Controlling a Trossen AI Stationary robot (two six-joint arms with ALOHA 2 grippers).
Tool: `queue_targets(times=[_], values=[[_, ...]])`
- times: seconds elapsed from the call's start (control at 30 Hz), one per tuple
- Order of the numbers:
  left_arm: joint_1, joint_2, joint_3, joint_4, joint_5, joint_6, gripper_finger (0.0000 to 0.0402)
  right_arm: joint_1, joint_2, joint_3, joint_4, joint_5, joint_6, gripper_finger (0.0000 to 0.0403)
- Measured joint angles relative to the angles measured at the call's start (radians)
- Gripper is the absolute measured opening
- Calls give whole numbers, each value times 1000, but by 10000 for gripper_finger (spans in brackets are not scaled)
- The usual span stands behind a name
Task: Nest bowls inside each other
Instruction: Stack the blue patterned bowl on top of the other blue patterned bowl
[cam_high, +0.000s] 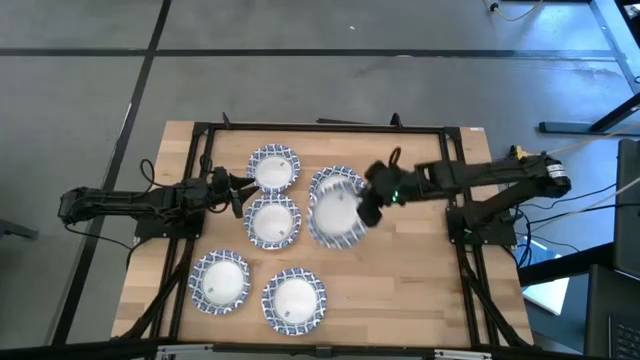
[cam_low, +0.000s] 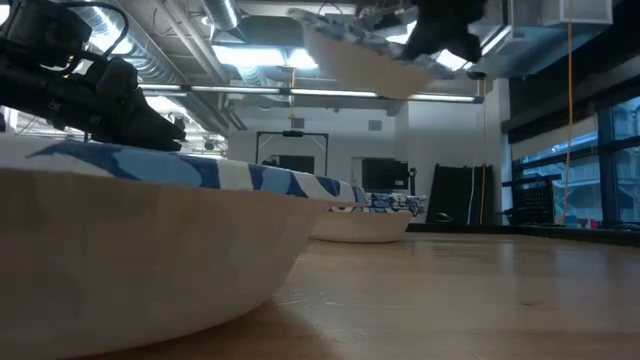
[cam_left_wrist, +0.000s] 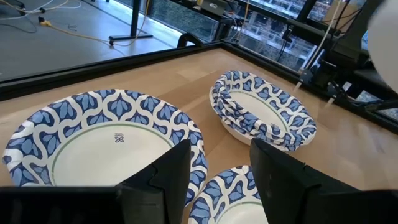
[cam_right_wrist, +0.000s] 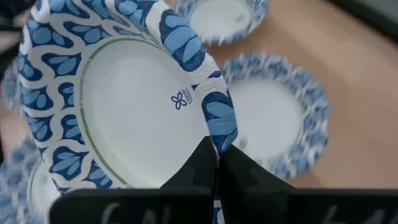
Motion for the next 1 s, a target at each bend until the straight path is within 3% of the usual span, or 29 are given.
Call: queue_targets(times=[0.43, 0.53, 1.0], values=[[0, 0, 0, -2, 0, 0, 160, -256, 181, 0, 50, -59, -155, 6], [0, 0, 0, -5, 0, 0, 160, -300, 233, 0, 51, -126, -164, 6], [0, 0, 0, -5, 0, 1, 160, -354, 323, -1, 51, -209, -235, 13]])
